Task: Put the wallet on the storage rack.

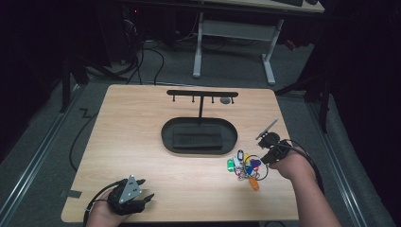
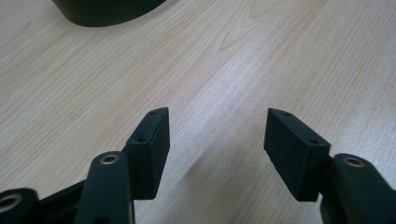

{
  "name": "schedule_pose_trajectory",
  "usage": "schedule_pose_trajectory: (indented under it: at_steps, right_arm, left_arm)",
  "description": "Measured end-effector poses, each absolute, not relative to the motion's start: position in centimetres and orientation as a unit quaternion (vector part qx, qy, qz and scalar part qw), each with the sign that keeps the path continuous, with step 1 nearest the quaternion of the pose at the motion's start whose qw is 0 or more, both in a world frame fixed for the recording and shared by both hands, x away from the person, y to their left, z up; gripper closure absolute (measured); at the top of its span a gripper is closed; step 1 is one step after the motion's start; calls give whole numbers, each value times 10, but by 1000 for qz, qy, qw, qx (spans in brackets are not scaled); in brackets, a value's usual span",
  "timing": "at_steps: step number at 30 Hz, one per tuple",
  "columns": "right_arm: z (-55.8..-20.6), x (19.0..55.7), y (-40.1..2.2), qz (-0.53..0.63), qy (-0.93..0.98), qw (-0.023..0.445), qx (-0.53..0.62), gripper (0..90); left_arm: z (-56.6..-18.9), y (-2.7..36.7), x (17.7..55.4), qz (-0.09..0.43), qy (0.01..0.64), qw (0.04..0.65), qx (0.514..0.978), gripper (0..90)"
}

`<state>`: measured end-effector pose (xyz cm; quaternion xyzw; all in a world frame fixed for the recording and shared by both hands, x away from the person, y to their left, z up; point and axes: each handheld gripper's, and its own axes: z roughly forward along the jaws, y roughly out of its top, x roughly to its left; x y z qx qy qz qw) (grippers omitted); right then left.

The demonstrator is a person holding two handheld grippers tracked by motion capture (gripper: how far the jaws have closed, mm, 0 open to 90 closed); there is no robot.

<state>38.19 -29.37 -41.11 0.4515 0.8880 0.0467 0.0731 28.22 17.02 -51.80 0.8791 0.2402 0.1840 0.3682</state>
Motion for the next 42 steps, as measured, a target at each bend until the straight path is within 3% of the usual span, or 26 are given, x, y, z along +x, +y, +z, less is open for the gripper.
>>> schedule_pose_trajectory:
  at_steps: [12,23,34,42]
  right_arm:
    - [-352,365,-264,53,898,92,428,877]
    - [-312,366,-247,45,900,90,425,878]
    - [-280,373,-236,55,900,115,416,877]
    - [-275,379,-226,50,905,115,407,878]
  left_arm:
    - [-514,184,290,177,278,421,845,394]
    - [-514,187,292,171,274,425,846,394]
    - [-512,191,292,190,281,428,838,372]
    - [-512,188,294,195,272,424,841,374]
